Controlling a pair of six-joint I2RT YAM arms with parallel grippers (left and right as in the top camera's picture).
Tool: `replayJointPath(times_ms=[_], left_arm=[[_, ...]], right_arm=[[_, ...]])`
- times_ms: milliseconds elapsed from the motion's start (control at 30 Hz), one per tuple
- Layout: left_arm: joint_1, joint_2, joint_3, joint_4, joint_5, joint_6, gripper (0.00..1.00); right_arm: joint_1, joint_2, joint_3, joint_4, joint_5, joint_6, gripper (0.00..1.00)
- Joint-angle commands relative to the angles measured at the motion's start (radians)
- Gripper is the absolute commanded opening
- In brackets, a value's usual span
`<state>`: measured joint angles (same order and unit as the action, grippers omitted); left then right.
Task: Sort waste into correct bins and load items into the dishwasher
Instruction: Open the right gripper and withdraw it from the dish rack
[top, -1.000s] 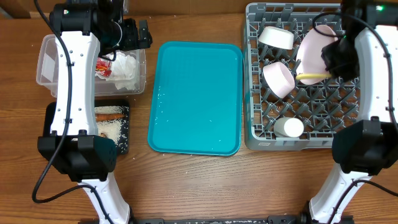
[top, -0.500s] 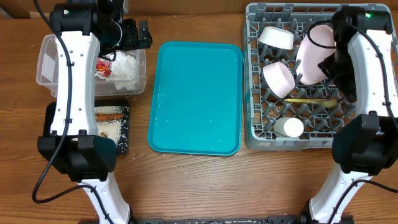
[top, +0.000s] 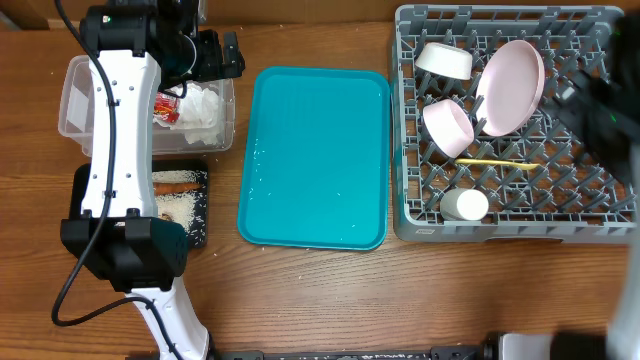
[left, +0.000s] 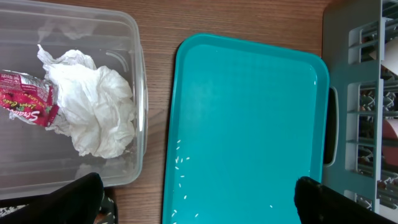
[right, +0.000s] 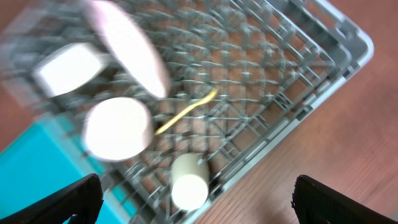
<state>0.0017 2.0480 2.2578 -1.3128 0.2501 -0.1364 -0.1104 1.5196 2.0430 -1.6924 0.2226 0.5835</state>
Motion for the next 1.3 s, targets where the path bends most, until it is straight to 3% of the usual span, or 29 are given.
replayJointPath(times_ms=[0, 300, 500, 600, 633, 700, 867, 1000, 1033, 1267], left_arm=[[-0.001, -0.004, 0.016, 0.001, 0.002, -0.01, 1.0], [-0.001, -0.004, 0.016, 0.001, 0.002, -0.01, 1.0], [-0.001, -0.004, 0.016, 0.001, 0.002, -0.01, 1.0], [-0.001, -0.004, 0.016, 0.001, 0.002, -0.01, 1.0], [-0.001, -0.004, 0.016, 0.001, 0.002, -0.01, 1.0], [-0.001, -0.004, 0.016, 0.001, 0.002, -0.01, 1.0], [-0.001, -0.004, 0.016, 0.001, 0.002, -0.01, 1.0], [-0.001, -0.004, 0.016, 0.001, 0.002, -0.01, 1.0], [-0.001, -0.004, 0.016, 0.001, 0.002, -0.01, 1.0], [-0.001, -0.004, 0.016, 0.001, 0.002, -0.01, 1.0]], right_arm=[[0.003, -0.126, 0.013, 0.0, -0.097, -0.127, 1.0], [0.003, -0.392, 0.004, -0.001, -0.087, -0.193, 1.0], [0.003, -0.584, -0.15, 0.031, -0.089, -0.223, 1.0], [0.003, -0.723, -0.373, 0.23, -0.094, -0.284, 1.0], [0.003, -0.832, -0.57, 0.417, -0.117, -0.351, 1.0], [0.003, -0.943, -0.776, 0.612, -0.154, -0.409, 1.0], [0.004, -1.215, -1.313, 1.089, -0.229, -0.411, 1.0], [0.006, -1.373, -1.635, 1.318, -0.229, -0.355, 1.0], [0.021, -1.443, -1.793, 1.41, -0.229, -0.34, 1.0], [0.072, -1.517, -2.039, 1.627, -0.223, -0.341, 1.0]])
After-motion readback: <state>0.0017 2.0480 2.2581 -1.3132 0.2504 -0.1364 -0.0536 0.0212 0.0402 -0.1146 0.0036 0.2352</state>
